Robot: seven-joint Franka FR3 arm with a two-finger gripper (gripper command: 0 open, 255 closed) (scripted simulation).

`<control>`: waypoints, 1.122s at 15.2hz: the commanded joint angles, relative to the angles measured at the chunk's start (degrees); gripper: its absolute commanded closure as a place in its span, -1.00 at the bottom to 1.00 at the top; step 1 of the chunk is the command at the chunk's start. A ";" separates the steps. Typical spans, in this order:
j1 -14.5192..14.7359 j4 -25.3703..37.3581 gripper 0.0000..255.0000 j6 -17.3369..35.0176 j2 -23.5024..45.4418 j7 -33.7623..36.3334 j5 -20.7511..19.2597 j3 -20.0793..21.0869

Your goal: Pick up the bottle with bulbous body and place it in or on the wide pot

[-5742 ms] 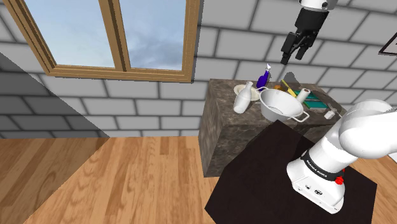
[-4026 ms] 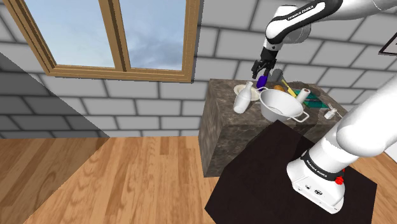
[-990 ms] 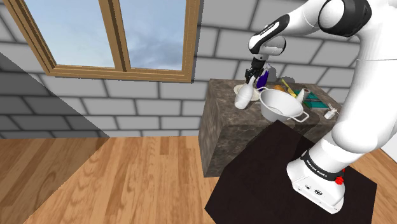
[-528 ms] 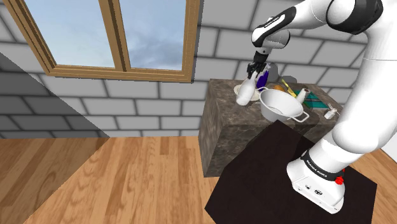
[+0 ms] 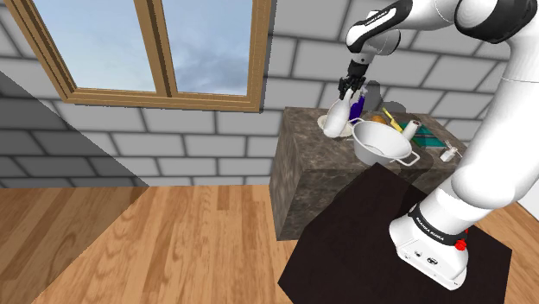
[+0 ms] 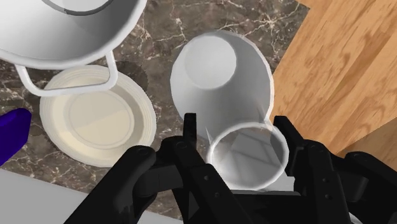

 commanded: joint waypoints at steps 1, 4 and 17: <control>0.16 0.51 1.00 -1.37 -0.93 0.34 -0.49 -0.20; 0.33 1.40 1.00 -3.31 -2.07 0.75 -1.10 -0.44; 0.75 6.30 1.00 -11.61 -5.80 2.13 -3.08 -1.08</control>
